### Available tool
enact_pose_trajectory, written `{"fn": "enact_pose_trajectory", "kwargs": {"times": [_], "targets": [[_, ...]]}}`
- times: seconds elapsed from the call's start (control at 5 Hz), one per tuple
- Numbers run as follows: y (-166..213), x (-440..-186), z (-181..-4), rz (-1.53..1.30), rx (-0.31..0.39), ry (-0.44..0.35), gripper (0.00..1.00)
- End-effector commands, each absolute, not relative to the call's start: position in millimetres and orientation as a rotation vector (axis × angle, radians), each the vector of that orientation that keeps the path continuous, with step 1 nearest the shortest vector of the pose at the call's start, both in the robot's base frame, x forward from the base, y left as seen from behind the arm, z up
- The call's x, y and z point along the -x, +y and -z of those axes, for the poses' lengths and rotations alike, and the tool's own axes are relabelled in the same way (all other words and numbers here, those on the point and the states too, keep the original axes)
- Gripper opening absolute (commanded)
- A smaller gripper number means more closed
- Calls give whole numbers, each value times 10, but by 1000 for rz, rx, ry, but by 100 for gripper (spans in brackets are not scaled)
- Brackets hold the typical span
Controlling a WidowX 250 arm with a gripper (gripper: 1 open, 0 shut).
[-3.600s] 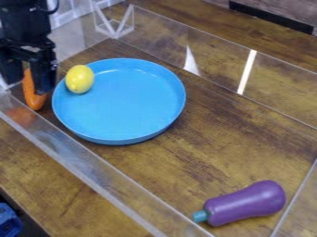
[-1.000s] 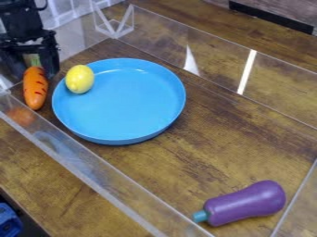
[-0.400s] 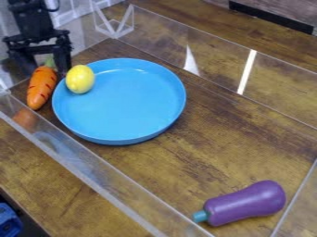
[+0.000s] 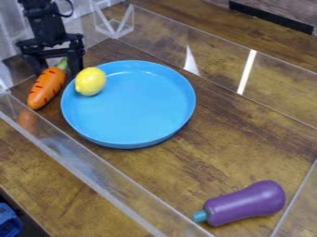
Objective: Move the carrot to the right side
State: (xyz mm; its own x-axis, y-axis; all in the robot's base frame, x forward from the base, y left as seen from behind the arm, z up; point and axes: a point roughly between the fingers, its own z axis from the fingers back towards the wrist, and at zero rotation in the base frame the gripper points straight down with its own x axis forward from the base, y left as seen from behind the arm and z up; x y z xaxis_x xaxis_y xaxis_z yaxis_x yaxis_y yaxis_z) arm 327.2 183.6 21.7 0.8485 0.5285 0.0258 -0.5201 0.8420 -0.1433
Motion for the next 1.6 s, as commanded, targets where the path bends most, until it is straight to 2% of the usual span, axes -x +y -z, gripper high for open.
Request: {"fn": "enact_pose_trajectory", "kwargs": {"times": [0.0, 0.2, 0.4, 0.6, 1.0, 1.4], "targets": [[1803, -3262, -329, -525, 112, -108, 0], [1712, -3253, -414, -483, 110, -106, 100], [1626, -3239, -530, -438, 111, -102, 0], [1534, -3228, -617, -398, 109, -98, 0], [1759, -3208, -1023, -255, 139, -116, 0], [1670, -3213, -1419, -24, 165, -159, 0]]}}
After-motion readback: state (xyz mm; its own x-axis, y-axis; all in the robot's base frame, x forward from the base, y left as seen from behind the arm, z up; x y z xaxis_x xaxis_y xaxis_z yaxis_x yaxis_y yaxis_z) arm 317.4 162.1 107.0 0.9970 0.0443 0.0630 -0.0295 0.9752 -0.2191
